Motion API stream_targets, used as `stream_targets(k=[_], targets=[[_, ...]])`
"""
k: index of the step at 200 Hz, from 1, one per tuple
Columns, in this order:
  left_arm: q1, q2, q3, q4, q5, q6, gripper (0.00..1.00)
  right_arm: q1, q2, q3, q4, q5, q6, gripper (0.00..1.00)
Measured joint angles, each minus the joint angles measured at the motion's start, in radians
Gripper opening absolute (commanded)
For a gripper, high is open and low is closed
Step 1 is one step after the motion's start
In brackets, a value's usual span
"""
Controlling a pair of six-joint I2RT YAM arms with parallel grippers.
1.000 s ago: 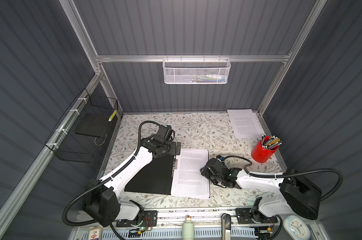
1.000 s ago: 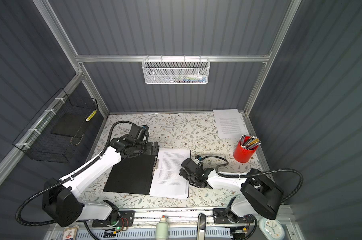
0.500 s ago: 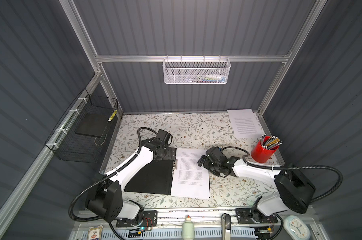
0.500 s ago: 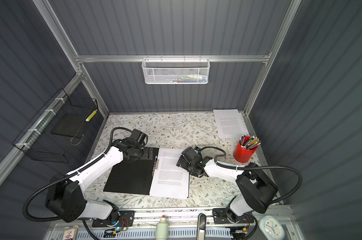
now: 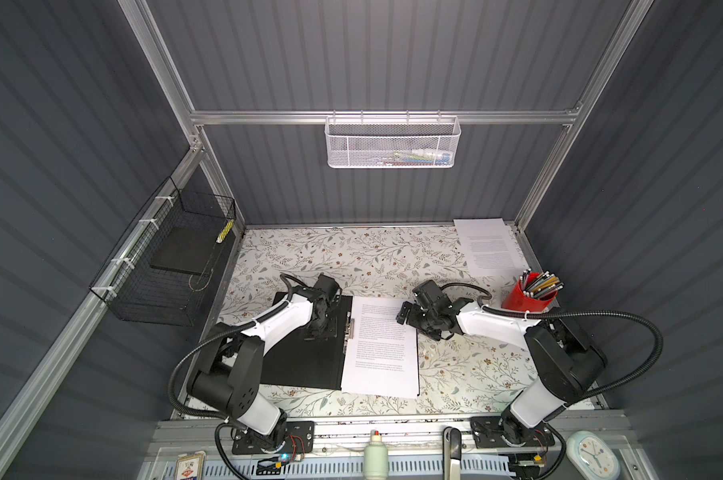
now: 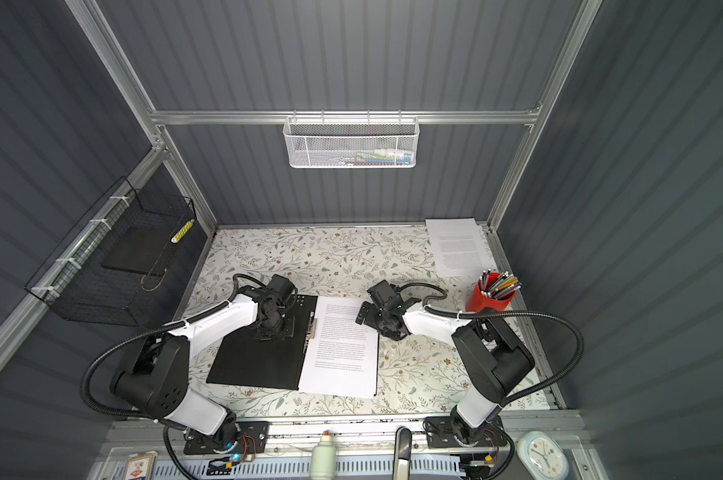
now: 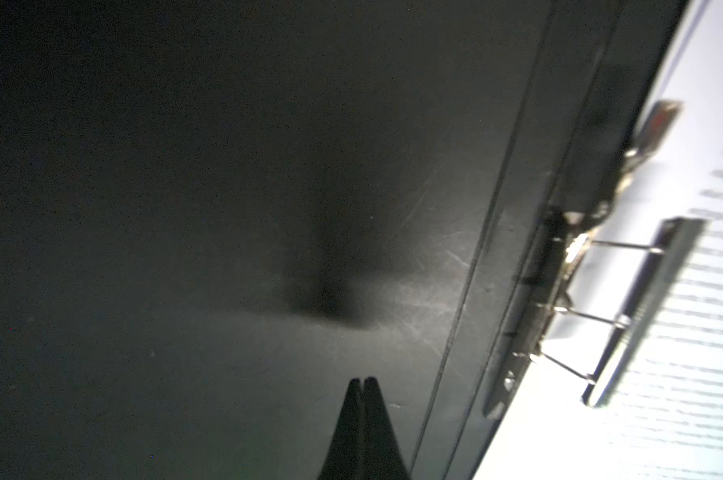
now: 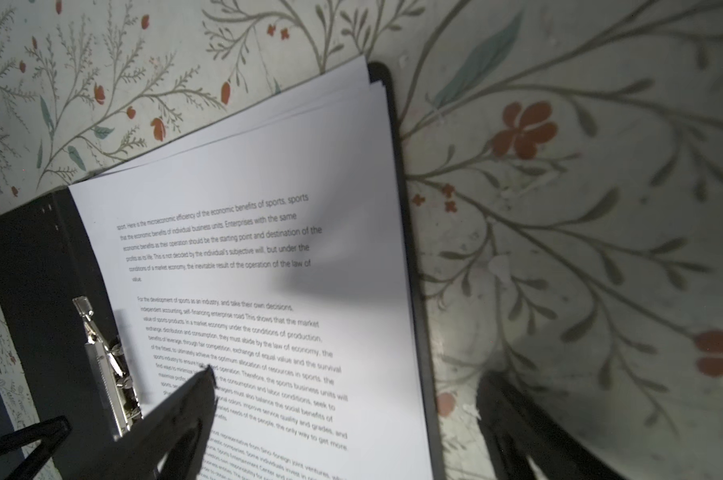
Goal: Put the files into the folder
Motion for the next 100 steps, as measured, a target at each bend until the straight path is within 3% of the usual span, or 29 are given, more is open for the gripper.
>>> stream_targets(k=[100], targets=[[-0.058, 0.084, 0.022, 0.098, 0.116, -0.032, 0.00, -0.084, 0.084, 0.075, 0.057, -0.109, -0.049, 0.99]])
